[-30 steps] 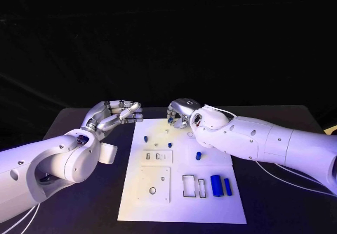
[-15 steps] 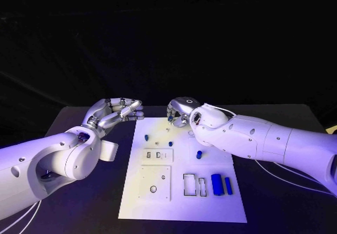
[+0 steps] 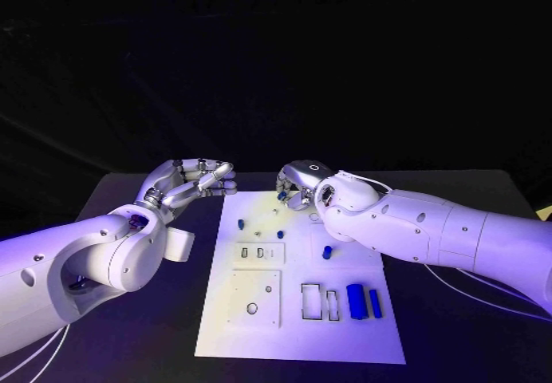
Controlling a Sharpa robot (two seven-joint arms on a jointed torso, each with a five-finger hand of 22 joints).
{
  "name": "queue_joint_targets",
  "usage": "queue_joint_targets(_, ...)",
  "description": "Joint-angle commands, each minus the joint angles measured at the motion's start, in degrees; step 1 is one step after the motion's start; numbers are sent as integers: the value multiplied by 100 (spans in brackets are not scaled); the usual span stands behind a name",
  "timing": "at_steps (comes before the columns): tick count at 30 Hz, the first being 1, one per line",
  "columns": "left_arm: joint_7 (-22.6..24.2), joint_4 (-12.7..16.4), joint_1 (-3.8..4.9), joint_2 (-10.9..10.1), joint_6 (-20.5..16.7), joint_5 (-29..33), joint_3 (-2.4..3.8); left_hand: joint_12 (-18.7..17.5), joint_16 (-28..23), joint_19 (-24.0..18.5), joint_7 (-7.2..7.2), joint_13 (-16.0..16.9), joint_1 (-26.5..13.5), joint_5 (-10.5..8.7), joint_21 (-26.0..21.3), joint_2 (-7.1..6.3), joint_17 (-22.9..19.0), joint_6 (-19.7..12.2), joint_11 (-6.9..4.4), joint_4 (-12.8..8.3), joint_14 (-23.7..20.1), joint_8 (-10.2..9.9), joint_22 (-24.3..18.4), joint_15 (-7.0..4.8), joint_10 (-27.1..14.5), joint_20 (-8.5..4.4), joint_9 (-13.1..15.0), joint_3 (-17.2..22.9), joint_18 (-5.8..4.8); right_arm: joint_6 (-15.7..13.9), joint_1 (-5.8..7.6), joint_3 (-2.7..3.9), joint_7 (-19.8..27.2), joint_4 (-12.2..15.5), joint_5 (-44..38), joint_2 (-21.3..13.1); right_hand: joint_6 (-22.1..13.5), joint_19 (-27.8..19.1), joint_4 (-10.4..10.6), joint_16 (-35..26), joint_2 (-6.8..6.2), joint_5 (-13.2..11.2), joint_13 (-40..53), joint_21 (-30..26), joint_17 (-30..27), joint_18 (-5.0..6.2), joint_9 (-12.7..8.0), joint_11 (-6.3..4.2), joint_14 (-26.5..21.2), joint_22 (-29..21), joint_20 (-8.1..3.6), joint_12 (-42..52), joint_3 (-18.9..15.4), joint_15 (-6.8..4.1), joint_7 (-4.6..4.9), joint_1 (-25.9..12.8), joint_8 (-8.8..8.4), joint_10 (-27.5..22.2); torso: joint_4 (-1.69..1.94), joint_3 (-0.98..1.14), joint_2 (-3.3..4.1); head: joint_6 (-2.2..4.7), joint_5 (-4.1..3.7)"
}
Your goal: Assemble the parts on the task board
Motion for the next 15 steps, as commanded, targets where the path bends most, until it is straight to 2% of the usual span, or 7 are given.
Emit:
queue_joint_targets(1, 33, -8, 11, 4, 92, 15, 6, -35, -26, 18, 11, -9, -50, -26, -25, 25, 6, -11, 3, -4, -37, -33, -6, 12, -42, 4, 6, -28, 62, 130, -42, -27, -101, 39, -114, -16, 30, -4, -11, 10, -9, 29, 4, 0, -5, -92, -11, -2, 243, 463, 16, -22, 37, -28, -14, 11, 24, 18, -2, 5, 4, 0, 11)
queue_joint_targets(7, 35, -21, 11, 4, 93, 15, 6, -35, -26, 18, 11, -9, -50, -26, -25, 25, 6, -11, 3, -4, -37, -33, -6, 12, -42, 4, 6, -28, 62, 132, -43, -27, -114, 56, -126, -6, 31, -5, -11, 9, -12, 34, 4, 0, -9, -91, -9, -2, 241, 462, 16, -22, 38, -28, -14, 10, 25, 20, -7, 6, 12, 8, 11)
queue_joint_targets(15, 31, -26, 13, 9, 95, 16, 6, -35, -26, 18, 11, -9, -50, -26, -25, 25, 6, -11, 3, -4, -37, -33, -6, 12, -42, 4, 6, -28, 62, 168, -46, -27, -123, -21, -124, 58, 22, -13, -10, 8, -37, 33, 4, -5, -14, -89, -5, 2, 240, 456, 17, -25, 34, -28, -12, -5, 21, 14, 9, 0, 18, 0, 2)
